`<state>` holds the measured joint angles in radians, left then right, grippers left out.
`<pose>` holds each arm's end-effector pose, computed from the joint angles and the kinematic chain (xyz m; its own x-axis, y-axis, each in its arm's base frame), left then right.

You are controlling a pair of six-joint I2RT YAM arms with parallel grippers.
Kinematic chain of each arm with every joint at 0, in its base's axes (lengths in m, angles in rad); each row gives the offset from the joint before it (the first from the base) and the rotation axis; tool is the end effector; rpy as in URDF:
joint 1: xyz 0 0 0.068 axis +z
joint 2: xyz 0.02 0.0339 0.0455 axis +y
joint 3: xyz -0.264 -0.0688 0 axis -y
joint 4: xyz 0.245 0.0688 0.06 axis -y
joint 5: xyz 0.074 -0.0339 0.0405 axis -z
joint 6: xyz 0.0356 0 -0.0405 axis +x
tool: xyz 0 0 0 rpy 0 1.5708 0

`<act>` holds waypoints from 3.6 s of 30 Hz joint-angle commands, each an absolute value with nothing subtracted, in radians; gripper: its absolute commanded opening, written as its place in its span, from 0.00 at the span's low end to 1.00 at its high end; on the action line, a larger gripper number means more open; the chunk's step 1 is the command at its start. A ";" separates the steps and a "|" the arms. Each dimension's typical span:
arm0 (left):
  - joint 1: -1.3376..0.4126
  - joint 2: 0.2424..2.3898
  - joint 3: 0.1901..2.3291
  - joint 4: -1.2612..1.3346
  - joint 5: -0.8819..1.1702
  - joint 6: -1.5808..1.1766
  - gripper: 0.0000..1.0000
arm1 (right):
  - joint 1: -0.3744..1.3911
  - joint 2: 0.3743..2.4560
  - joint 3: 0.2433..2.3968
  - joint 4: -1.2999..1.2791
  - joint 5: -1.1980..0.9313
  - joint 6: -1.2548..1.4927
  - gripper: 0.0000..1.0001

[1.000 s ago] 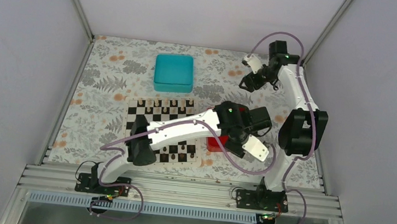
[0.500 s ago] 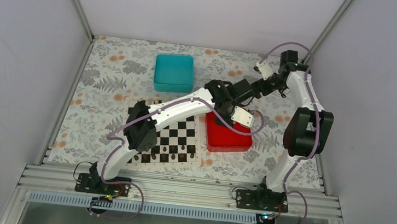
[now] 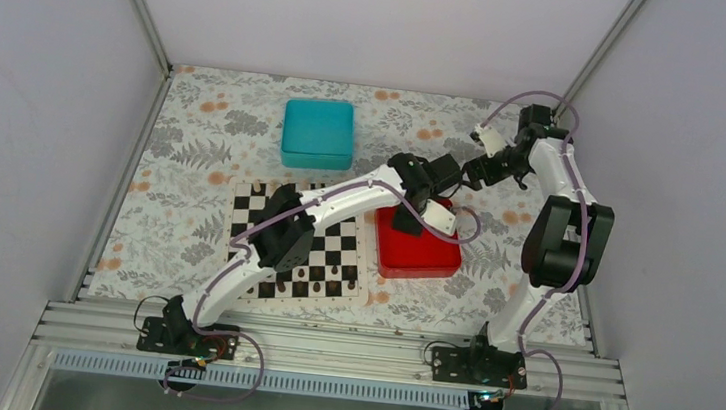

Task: Set up the chess pieces on the board
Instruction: Pick up the chess piece from the storage box, then place the chess piece on the chessboard.

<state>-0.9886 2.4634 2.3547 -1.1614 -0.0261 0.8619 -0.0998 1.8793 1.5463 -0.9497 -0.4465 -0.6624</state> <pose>0.2802 -0.4239 0.2075 0.2887 0.9415 -0.1739 0.9395 -0.2435 0.2411 0.3811 -0.0227 0.2399 -0.7324 -0.4842 -0.4787 -0.6121 0.7761 0.1517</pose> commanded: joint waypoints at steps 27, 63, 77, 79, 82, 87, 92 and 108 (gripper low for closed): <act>-0.935 2.598 2.483 -1.242 -0.017 0.902 0.28 | -0.103 1.880 1.552 -0.959 -0.491 -0.680 0.78; -0.429 1.659 1.425 -1.006 -0.063 0.835 0.10 | -0.094 1.923 1.566 -0.990 -0.501 -0.680 0.71; -0.276 1.710 1.181 -0.821 0.007 0.841 0.09 | -0.084 1.927 1.543 -0.992 -0.492 -0.682 0.71; -0.274 1.725 1.180 -0.810 0.005 0.839 0.09 | -0.084 1.924 1.538 -0.989 -0.489 -0.681 0.71; -0.271 1.744 1.183 -0.799 0.000 0.839 0.09 | -0.084 1.922 1.533 -0.986 -0.491 -0.683 0.71; -0.255 1.770 1.184 -0.790 -0.004 0.847 0.09 | -0.084 1.928 1.530 -0.985 -0.491 -0.684 0.71; -0.231 1.782 1.166 -0.777 -0.013 0.854 0.09 | -0.084 1.928 1.531 -0.986 -0.493 -0.686 0.71; -0.222 1.803 1.160 -0.803 0.019 0.865 0.10 | -0.083 1.934 1.527 -0.983 -0.489 -0.687 0.71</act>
